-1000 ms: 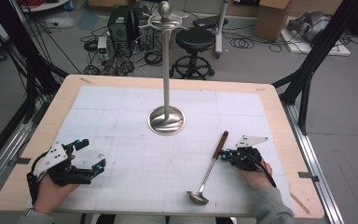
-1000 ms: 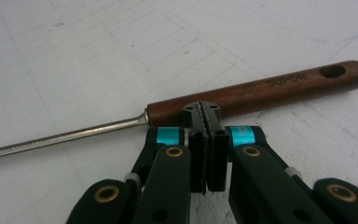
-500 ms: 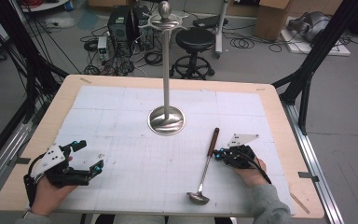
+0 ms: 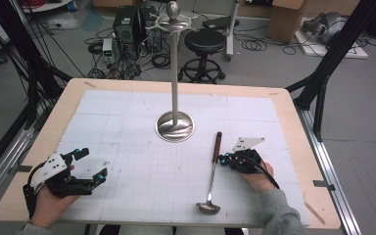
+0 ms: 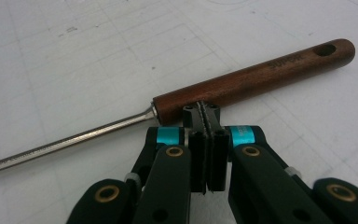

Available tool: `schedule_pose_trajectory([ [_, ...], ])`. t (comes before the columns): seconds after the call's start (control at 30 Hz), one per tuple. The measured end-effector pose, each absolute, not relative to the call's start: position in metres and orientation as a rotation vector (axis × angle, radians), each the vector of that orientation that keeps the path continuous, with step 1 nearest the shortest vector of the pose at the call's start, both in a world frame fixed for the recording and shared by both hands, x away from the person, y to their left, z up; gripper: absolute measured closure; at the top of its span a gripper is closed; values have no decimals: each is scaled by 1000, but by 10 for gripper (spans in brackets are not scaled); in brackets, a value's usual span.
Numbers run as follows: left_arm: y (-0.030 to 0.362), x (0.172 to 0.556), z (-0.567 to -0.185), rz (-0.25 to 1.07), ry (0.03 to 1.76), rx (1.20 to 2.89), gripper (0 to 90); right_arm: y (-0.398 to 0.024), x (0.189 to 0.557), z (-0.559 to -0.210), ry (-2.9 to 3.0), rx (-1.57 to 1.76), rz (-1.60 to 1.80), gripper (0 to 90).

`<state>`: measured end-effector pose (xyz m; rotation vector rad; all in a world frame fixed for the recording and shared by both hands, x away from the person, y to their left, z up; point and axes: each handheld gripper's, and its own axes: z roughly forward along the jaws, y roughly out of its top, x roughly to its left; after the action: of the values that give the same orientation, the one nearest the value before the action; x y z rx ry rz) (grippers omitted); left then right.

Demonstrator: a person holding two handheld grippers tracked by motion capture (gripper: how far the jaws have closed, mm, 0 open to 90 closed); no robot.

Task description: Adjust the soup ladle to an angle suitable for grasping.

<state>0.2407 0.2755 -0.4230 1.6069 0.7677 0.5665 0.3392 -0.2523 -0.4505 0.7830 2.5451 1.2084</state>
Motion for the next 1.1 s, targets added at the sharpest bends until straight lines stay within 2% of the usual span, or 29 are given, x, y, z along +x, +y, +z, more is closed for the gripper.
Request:
schedule_pose_trajectory([
  [0.73,275,240,-425,569,772,1620,18,-224,349,-450,2584,672,1216,900],
  [0.9,275,241,-425,569,772,1623,17,-206,347,-449,2616,614,1214,900],
  [1.1,276,240,-425,571,770,1626,17,-206,343,-444,2619,596,1237,900],
])
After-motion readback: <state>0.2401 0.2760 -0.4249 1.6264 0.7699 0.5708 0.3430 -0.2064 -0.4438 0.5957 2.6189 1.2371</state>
